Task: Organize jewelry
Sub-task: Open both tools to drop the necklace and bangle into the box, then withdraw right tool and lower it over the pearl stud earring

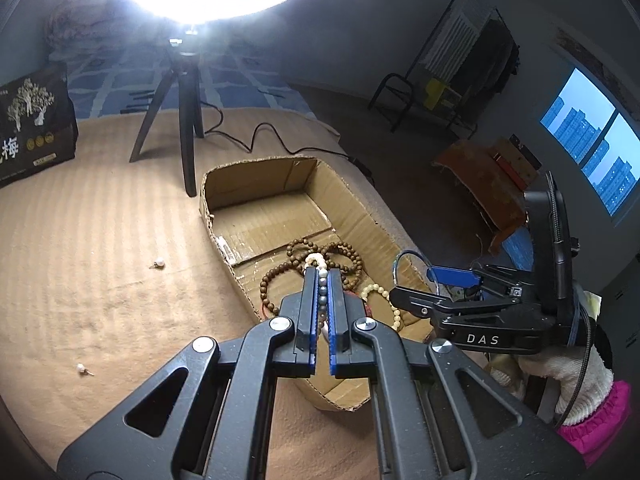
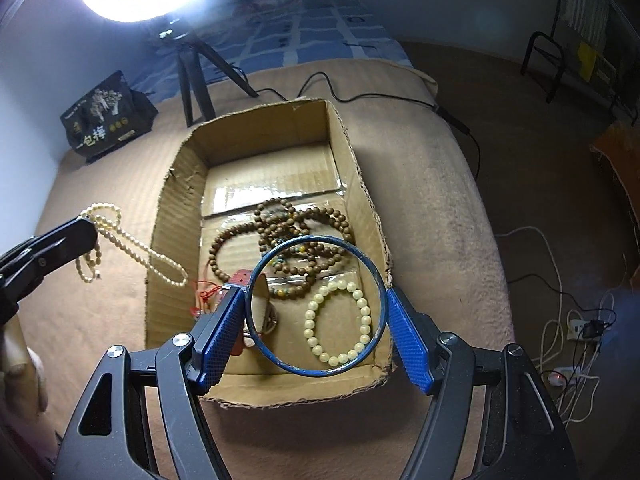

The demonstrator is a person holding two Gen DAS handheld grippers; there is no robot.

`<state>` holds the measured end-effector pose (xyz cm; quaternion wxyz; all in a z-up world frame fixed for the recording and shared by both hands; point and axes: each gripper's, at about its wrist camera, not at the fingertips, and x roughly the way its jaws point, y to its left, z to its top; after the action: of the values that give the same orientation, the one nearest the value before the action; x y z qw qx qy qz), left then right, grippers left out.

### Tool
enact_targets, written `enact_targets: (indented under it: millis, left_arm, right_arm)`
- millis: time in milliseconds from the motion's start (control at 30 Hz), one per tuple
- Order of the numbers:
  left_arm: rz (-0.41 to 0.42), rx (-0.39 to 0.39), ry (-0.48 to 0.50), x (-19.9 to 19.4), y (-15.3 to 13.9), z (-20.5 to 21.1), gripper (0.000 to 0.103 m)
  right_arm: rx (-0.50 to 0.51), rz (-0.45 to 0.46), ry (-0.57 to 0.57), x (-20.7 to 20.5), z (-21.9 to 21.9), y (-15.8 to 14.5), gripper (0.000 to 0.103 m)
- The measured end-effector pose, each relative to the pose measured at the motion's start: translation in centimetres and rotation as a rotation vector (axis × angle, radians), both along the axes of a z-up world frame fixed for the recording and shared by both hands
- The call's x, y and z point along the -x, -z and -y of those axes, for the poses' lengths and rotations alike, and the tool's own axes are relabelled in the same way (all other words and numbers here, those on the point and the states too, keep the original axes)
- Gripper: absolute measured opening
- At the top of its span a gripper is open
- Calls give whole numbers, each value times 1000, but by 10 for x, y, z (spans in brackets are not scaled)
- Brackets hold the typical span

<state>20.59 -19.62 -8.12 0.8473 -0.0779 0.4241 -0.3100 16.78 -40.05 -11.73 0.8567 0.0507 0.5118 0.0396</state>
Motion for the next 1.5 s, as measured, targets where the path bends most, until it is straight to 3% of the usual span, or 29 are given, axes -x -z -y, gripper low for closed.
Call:
enact_targets:
  millis: [600,667,733,1233,1500]
  left_arm:
    - [14,-50,11,3,4,10,2]
    - [13,-54,6,3,4,9,19]
    - [18,-55,-2,4,3,7,22]
    - [43,-83,-24,9,-5,-9,22]
    - [58,-117,-56,10,-11,-36,22]
  right_arm:
    - [27,-32,1,-2,-7,10,71]
    - [15,-26,5,-2,-5,8,76]
    - [-2,-18,7,-1,-5,7,78]
    - [-6,21,9,2,-13,-7,79]
    - [-41,101,8,2,-27,-25,79]
